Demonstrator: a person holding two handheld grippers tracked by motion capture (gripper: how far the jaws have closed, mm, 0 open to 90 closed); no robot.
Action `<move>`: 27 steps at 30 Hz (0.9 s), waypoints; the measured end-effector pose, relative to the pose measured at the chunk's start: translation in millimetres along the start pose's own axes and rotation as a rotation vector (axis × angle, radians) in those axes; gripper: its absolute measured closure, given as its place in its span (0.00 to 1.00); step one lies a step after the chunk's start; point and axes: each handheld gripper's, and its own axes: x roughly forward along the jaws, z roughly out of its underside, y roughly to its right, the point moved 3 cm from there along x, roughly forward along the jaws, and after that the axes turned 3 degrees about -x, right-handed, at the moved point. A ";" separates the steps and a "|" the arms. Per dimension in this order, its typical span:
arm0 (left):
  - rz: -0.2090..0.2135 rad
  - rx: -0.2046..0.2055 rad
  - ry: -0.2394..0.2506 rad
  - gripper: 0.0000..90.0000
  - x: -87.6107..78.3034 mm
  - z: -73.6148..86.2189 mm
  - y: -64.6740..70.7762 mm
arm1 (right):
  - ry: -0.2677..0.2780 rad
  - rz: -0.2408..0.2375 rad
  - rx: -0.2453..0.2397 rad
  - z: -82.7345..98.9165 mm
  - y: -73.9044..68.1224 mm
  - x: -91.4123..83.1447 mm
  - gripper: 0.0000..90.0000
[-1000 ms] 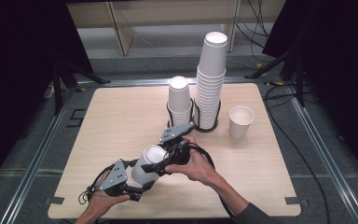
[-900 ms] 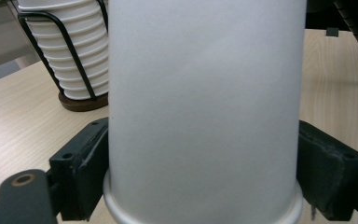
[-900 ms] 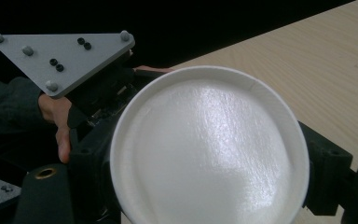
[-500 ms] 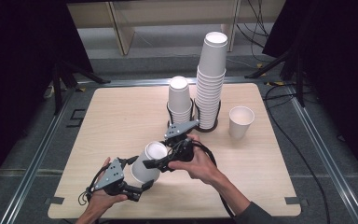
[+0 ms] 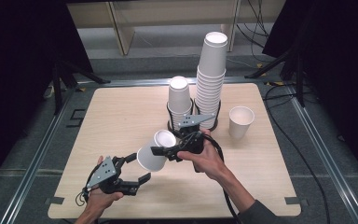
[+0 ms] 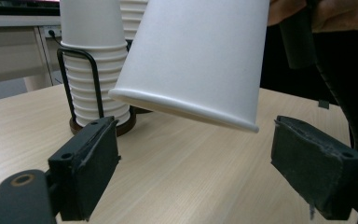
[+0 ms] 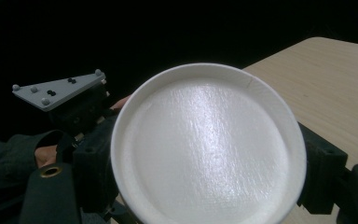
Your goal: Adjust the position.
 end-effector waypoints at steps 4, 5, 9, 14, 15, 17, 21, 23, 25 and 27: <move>-0.005 -0.021 0.023 0.16 2.4 0.0 -1.4 | 0.018 -0.018 -0.019 -1.2 -1.4 0.9 0.27; -0.021 -0.021 0.002 0.15 0.9 -0.2 -1.5 | 0.017 -0.028 -0.003 -0.8 -3.3 1.4 0.27; -0.035 -0.011 0.005 0.07 3.4 -0.1 -1.0 | 0.025 -0.043 -0.022 -0.2 -3.5 3.8 0.27; -0.056 -0.005 -0.003 0.00 5.4 0.6 -1.0 | 0.029 -0.063 -0.028 2.4 -4.9 9.6 0.28; -0.046 0.007 0.017 0.00 7.1 0.6 -0.7 | 0.023 -0.061 -0.027 3.1 -5.4 10.3 0.27; -0.044 0.018 0.021 0.00 7.9 0.6 -0.3 | 0.019 -0.085 0.000 5.0 -7.7 13.8 0.28; -0.049 0.023 0.008 0.00 7.1 0.6 1.2 | 0.018 -0.107 0.010 8.5 -9.6 21.7 0.28; -0.050 0.028 -0.004 0.00 6.3 0.8 1.4 | 0.008 -0.108 0.020 9.0 -11.7 22.9 0.28; -0.033 0.030 0.011 0.00 6.9 0.9 1.8 | 0.017 -0.116 0.020 9.2 -13.0 24.6 0.27; -0.033 0.039 -0.002 0.02 4.9 0.9 2.2 | 0.020 -0.120 0.019 9.1 -13.3 24.8 0.28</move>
